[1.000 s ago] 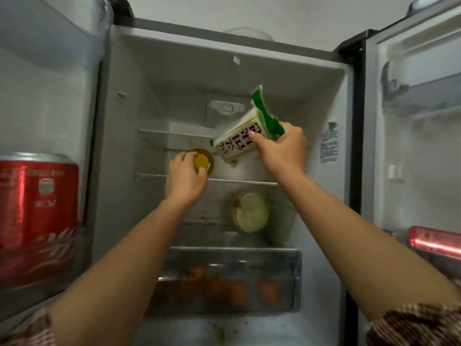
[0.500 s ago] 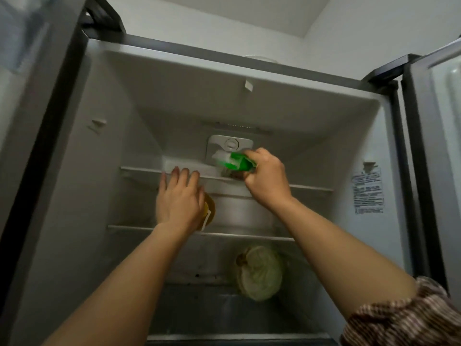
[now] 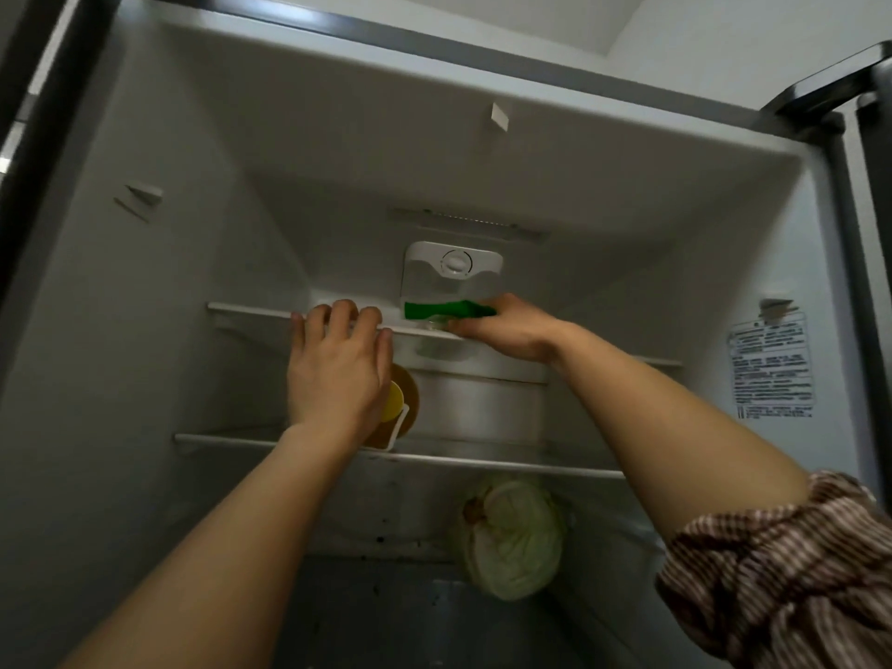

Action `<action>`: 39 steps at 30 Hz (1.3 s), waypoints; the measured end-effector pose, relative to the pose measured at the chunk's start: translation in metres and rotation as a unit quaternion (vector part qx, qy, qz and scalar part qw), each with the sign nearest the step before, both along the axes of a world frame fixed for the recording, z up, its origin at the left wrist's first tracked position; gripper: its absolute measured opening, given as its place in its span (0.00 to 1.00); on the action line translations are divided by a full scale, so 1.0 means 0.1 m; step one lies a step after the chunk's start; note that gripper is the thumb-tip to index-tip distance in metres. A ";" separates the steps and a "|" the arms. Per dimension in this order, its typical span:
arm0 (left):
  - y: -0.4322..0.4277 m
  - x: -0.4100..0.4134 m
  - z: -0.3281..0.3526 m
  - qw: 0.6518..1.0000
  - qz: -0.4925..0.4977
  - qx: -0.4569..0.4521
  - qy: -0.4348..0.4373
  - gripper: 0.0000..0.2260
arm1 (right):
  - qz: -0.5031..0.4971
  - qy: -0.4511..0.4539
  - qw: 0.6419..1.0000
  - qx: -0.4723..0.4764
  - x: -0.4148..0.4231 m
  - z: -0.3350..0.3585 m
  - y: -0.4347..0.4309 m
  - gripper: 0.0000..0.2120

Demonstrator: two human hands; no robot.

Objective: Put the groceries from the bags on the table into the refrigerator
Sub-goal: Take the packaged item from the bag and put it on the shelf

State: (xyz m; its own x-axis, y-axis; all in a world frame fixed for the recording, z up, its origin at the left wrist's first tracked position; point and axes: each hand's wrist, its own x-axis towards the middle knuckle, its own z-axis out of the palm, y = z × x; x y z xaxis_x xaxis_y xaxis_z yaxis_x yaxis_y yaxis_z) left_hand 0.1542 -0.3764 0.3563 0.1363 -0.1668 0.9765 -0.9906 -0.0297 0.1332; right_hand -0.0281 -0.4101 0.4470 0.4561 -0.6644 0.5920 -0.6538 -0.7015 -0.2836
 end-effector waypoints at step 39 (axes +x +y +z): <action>4.34 -0.85 -2.08 0.971 -0.023 0.197 0.134 0.14 | 0.089 -0.064 0.994 -0.024 -0.33 -2.72 3.68 0.21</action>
State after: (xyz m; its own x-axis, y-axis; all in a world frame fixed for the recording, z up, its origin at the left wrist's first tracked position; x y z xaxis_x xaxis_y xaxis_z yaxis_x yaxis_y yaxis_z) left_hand 0.0689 0.0575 0.1478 0.3605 -0.5325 0.7658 -0.9233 -0.0874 0.3739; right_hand -0.0609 -0.0418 0.1753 0.4825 -0.5505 0.6812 -0.4797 -0.8169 -0.3204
